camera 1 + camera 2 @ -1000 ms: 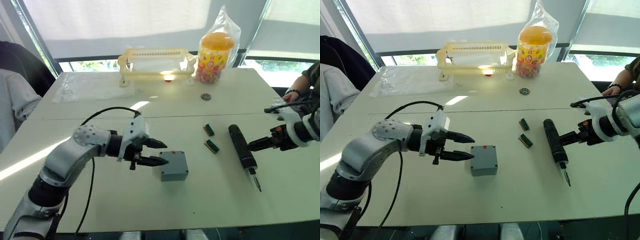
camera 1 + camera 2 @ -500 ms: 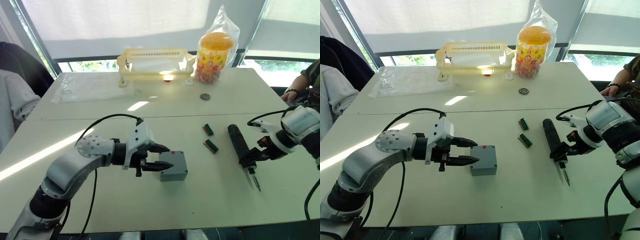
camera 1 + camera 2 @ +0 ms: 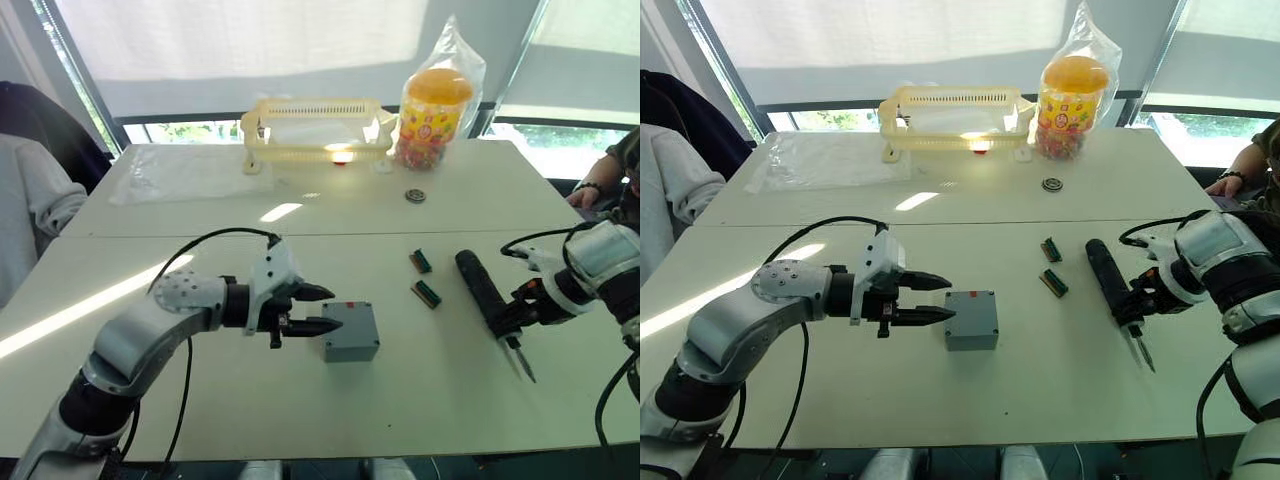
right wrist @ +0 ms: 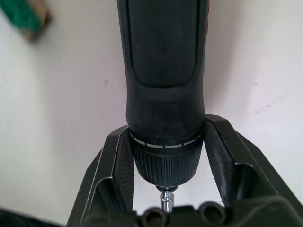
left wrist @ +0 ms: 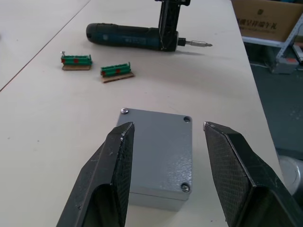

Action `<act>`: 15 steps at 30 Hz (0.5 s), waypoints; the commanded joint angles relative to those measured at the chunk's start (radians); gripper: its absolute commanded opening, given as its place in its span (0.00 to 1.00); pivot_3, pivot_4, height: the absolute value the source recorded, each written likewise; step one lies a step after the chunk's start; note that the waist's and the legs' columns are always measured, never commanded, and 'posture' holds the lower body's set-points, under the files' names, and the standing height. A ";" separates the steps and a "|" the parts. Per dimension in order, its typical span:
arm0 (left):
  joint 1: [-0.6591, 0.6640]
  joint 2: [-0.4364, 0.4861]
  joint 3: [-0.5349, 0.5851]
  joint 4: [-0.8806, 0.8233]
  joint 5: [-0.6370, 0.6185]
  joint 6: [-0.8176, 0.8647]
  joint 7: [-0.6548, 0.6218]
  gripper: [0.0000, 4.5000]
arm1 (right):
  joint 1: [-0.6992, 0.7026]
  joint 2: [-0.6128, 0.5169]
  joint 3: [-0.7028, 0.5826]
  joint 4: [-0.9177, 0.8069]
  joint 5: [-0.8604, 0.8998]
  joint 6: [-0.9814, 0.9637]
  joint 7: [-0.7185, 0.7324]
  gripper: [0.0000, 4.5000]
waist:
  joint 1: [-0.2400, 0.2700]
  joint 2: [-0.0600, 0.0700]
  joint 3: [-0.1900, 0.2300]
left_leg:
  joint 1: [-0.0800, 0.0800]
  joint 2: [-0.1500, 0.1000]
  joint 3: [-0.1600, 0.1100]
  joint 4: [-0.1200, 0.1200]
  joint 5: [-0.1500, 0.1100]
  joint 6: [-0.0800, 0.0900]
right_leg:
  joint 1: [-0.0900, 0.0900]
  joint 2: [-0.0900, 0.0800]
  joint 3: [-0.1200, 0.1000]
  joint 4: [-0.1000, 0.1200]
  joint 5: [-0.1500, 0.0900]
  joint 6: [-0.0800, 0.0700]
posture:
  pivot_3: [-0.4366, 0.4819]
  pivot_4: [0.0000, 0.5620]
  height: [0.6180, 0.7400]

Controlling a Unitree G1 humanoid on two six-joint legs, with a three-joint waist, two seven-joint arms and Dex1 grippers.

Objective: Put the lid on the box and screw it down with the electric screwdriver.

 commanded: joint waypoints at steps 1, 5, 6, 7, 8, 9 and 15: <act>-0.056 0.006 0.018 0.073 0.019 -0.065 -0.053 0.52 | 0.010 -0.010 -0.357 -0.075 -0.017 0.099 -0.182 0.39 | -0.002 0.001 0.000 | 0.000 0.000 0.001 -0.001 0.000 0.000 | -0.001 0.000 0.000 0.000 0.000 0.000 | 0.48 0.27 1.00; -0.131 -0.017 -0.005 0.181 0.031 -0.105 -0.118 0.52 | 0.069 0.134 -0.808 -0.310 -0.073 0.118 -0.426 0.39 | -0.008 0.002 0.000 | -0.001 0.001 0.001 -0.002 0.000 0.000 | -0.005 0.001 0.000 0.004 0.000 0.001 | 0.48 0.27 1.00; -0.149 -0.026 -0.013 0.205 0.031 -0.107 -0.134 0.52 | 0.081 0.218 -0.930 -0.454 -0.097 0.109 -0.487 0.39 | -0.011 0.003 0.000 | -0.001 0.001 0.001 -0.003 0.000 0.000 | -0.005 0.001 0.000 0.005 0.000 0.001 | 0.48 0.27 1.00; -0.164 -0.031 -0.020 0.230 0.033 -0.115 -0.155 0.52 | 0.097 0.304 -1.022 -0.594 -0.096 0.069 -0.535 0.39 | -0.013 0.003 0.000 | -0.001 0.002 0.002 -0.003 0.000 0.000 | -0.007 0.002 0.001 0.007 0.000 0.001 | 0.48 0.27 1.00; -0.179 -0.038 -0.030 0.251 0.036 -0.120 -0.176 0.52 | 0.122 0.393 -1.088 -0.735 -0.080 0.001 -0.573 0.39 | -0.015 0.003 0.000 | 0.000 0.002 0.003 -0.003 0.000 0.000 | -0.009 0.002 0.002 0.009 0.000 0.001 | 0.48 0.27 1.00; -0.190 -0.043 -0.037 0.272 0.039 -0.126 -0.195 0.52 | 0.141 0.475 -1.126 -0.850 -0.056 -0.066 -0.600 0.39 | -0.014 0.004 0.000 | -0.001 0.002 0.003 -0.003 0.000 0.000 | -0.011 0.002 0.003 0.014 -0.001 0.002 | 0.48 0.27 1.00; -0.215 -0.078 -0.102 0.354 0.089 -0.157 -0.263 0.52 | 0.111 0.934 -1.321 -1.279 0.279 -0.106 -0.566 0.39 | -0.008 0.008 0.001 | -0.001 0.002 0.000 -0.005 0.001 -0.002 | -0.014 0.004 0.002 0.020 -0.003 0.002 | 0.48 0.27 1.00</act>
